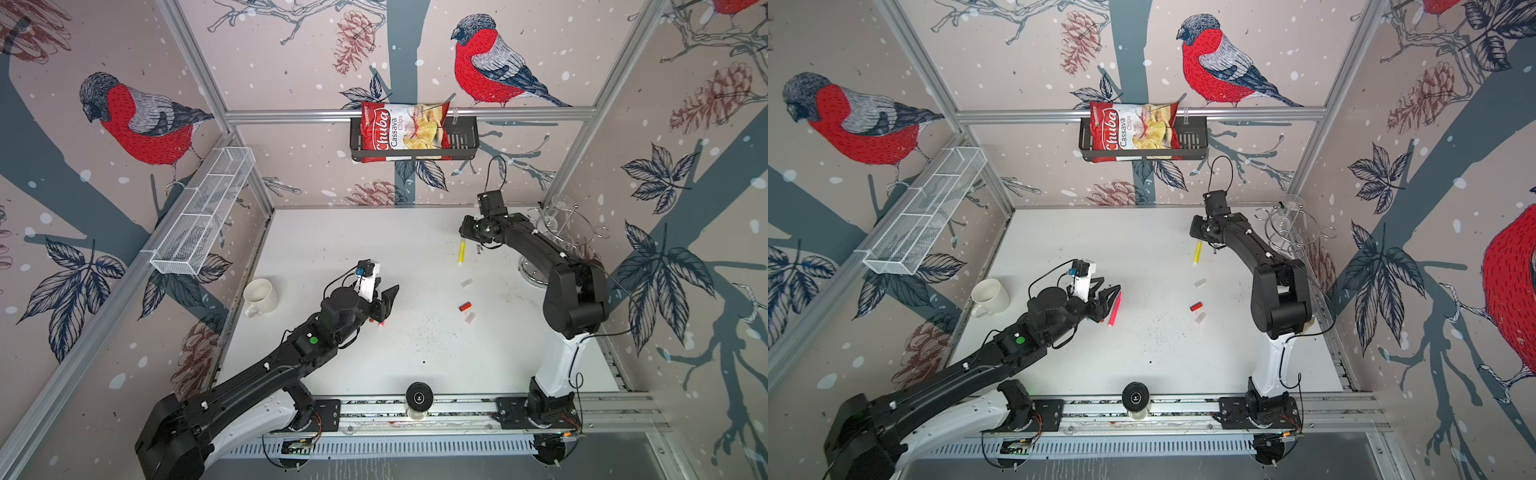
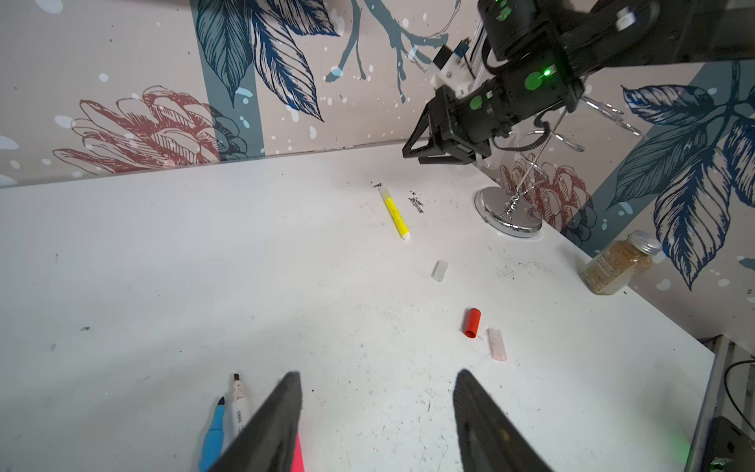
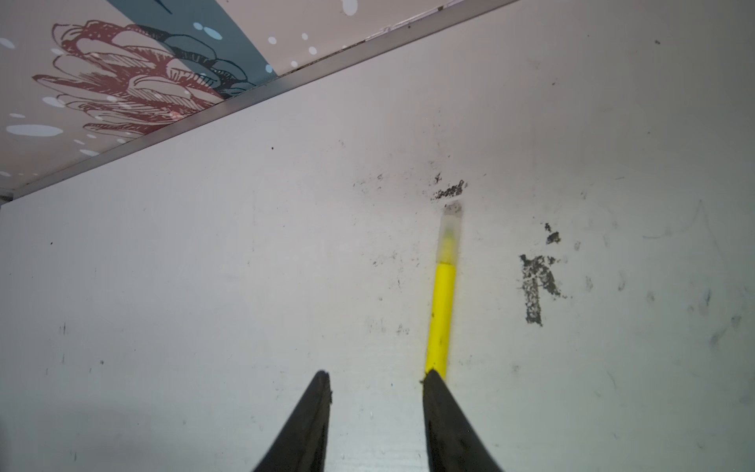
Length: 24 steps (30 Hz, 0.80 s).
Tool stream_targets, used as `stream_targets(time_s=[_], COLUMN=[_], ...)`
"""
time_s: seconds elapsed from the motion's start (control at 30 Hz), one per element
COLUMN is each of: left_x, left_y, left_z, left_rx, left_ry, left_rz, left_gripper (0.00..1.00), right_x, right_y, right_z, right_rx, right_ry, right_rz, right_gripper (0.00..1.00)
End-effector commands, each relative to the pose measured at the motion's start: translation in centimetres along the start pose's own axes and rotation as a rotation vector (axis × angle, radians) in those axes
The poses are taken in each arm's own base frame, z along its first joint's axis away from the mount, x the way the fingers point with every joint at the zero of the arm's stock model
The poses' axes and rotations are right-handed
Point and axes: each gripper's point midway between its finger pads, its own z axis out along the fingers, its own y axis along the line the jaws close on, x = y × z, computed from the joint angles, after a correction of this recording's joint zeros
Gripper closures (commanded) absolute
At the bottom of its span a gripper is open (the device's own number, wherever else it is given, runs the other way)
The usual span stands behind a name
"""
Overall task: Insert pens into pen caps
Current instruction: Pick up a pen from the center of the table.
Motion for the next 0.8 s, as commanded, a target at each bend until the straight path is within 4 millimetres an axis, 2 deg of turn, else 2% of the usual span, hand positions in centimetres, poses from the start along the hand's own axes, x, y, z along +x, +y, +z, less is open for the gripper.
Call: stream_targets(time_s=[0.0,0.17,0.4,0.53,0.77], left_x=[0.8,3.5,5.5,7.1,10.9], left_y=[0.2,0.6,1.4,1.8,2.4], left_z=[0.7,2.4,3.2,3.9,5.3], left_rx=[-0.015,-0.042,-0.073,-0.066,-0.080], left_ry=[0.048,0.175,0.251,0.324,0.494], left_rz=[-0.014,-0.014,-0.032,-0.063,-0.112], left_gripper=[0.40,0.41,0.41,0.43,0.50], right_x=[-0.2,1.3,2.4,3.6,6.1], right_y=[1.4,1.8,2.5,3.0,1.9], right_z=[-1.4,-3.1,-5.2,-5.9,-5.7], right_rx=[-0.043,-0.072,-0.106,-0.146,-0.147], right_ry=[-0.057,-0.063,-0.094,-0.095,-0.070], right_rz=[-0.050,-0.047,-0.052,-0.047,-0.020], right_gripper=[0.59,0.59,0.54,0.55,0.57])
